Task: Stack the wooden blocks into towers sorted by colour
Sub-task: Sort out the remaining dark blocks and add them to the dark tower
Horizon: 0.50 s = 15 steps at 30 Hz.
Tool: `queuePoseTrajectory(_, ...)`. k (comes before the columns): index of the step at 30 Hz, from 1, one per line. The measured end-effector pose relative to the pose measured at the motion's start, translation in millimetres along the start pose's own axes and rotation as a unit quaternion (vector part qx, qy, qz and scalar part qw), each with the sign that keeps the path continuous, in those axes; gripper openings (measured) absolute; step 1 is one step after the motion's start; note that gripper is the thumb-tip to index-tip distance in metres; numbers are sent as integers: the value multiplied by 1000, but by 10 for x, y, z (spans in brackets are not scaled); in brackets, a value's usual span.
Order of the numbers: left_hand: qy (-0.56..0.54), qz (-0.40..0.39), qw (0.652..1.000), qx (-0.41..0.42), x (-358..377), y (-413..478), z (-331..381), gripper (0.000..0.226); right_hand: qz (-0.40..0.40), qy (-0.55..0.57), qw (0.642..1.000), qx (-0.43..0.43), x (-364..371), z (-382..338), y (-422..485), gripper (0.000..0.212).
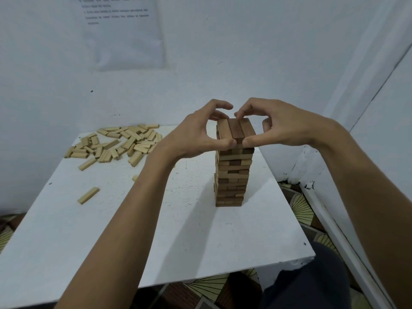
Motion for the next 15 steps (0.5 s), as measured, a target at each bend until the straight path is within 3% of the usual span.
queuePoseTrajectory(3,-3,7,1000,0,19,-28,-20,80,20,-19,1000,3,11,68,-2,54)
queuePoseTrajectory(6,-29,42,999,-16,33,-73,-69,73,95,-3,995,11,30,174,-48,59)
queuePoseTrajectory(10,-143,160,975,-61,139,-186,-62,53,251,170,953,16,185,311,-172,58)
queuePoseTrajectory(15,-283,201,927,-139,520,-216,-37,64,278,338,898,56,590,447,-124,80)
Point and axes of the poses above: each hand's wrist, its own y-axis towards the middle knuckle, its own x-axis out of the palm, z = x × y, the point moved 6 cm from there along y, towards the middle knuckle, and after that the axes turned 7 degrees about y, right-handed, at the moved point
